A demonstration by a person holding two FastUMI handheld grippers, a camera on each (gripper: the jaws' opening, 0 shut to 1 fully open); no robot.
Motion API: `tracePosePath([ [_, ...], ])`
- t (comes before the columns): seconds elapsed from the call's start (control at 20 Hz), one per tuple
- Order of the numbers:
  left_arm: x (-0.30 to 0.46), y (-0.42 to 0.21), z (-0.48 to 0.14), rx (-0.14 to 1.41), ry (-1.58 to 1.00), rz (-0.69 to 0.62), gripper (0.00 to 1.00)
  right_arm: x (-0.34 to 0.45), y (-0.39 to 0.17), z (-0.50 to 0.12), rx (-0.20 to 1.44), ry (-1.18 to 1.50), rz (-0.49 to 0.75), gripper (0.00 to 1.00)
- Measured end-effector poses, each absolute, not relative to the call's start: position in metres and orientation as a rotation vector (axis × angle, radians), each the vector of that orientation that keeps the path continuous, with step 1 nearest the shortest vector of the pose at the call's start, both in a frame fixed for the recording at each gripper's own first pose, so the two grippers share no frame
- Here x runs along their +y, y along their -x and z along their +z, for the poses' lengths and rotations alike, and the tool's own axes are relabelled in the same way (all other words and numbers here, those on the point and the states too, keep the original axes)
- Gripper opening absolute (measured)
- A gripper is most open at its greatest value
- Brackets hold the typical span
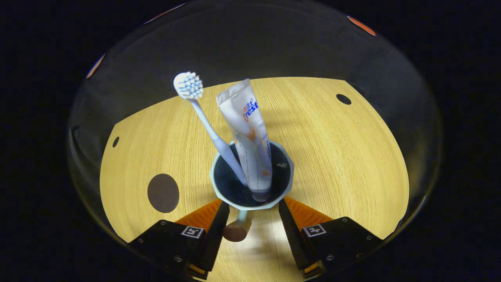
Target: Put the toothbrush and toothpaste on the desktop into the cup, then pick up the cup and place it on the coaster on the desktop.
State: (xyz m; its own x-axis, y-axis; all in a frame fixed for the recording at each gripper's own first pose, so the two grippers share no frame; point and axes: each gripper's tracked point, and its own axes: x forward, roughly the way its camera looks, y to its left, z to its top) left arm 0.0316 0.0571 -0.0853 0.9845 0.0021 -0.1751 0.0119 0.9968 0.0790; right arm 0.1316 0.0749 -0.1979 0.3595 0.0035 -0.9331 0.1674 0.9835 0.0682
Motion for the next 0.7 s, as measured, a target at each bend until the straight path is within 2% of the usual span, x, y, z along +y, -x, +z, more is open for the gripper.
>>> tracePosePath([
  [0.15,0.056,-0.031,-0.091,0.192,-0.075,-0.009,0.97,0.075,-0.127,-0.203,1.222,-0.153,-0.092,0.73],
  [0.25,0.054,-0.03,-0.093,0.201,-0.074,-0.015,0.97,0.069,-0.125,-0.206,1.237,-0.143,-0.087,0.65],
  [0.35,0.05,-0.029,-0.095,0.209,-0.076,-0.02,0.97,0.064,-0.122,-0.209,1.253,-0.124,-0.085,0.5],
  [0.4,0.047,-0.029,-0.096,0.212,-0.078,-0.025,0.97,0.066,-0.124,-0.208,1.246,-0.129,-0.077,0.28],
  [0.45,0.045,-0.029,-0.097,0.217,-0.082,-0.029,0.97,0.065,-0.123,-0.208,1.246,-0.125,-0.069,0.29],
  [0.5,0.041,-0.028,-0.098,0.22,-0.087,-0.032,0.97,0.064,-0.124,-0.208,1.24,-0.119,-0.063,0.22],
  [0.55,0.039,-0.029,-0.099,0.222,-0.093,-0.036,0.97,0.064,-0.124,-0.208,1.237,-0.108,-0.052,0.27],
  [0.7,0.034,-0.027,-0.102,0.23,-0.104,-0.044,0.97,0.063,-0.125,-0.209,1.228,-0.093,-0.023,0.24],
])
